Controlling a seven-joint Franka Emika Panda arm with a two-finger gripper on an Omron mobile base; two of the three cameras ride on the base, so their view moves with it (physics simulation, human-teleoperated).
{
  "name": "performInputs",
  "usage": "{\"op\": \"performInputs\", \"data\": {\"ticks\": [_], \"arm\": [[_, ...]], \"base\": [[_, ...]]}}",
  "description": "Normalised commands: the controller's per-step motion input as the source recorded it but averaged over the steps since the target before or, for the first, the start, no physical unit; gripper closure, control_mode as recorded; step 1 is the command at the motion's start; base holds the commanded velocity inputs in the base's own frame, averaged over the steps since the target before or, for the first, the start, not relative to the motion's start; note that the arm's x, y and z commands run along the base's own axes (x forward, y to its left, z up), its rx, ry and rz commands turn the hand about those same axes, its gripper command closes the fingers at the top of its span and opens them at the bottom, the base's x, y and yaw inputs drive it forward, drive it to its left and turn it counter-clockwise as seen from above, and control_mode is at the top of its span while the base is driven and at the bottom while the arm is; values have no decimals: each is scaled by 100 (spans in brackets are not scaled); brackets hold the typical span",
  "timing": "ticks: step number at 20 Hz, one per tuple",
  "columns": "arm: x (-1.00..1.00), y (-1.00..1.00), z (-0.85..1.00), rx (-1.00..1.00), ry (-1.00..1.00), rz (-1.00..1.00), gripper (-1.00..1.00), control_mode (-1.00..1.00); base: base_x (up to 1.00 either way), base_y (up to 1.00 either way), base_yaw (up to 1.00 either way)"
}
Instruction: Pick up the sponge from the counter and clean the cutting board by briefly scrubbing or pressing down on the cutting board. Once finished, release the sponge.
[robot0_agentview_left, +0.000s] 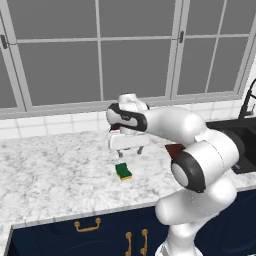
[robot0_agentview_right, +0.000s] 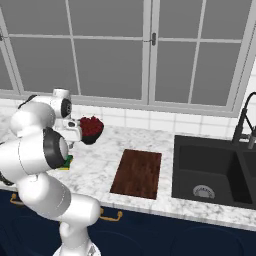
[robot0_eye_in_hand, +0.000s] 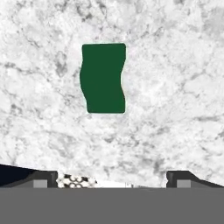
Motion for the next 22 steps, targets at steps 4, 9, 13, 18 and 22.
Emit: {"op": "performInputs", "data": {"ticks": [4, 9, 13, 18, 22], "arm": [[12, 29, -62, -9, 0, 1, -100, -100], [24, 14, -71, 0, 0, 0, -100, -100], [36, 1, -42, 0, 0, 0, -100, -100], [10, 0, -18, 0, 0, 1, -100, -100], [-7, 0, -22, 0, -3, 1, -100, -100]], "base": [[0, 0, 0], [0, 0, 0], [0, 0, 0], [0, 0, 0], [0, 0, 0]]}}
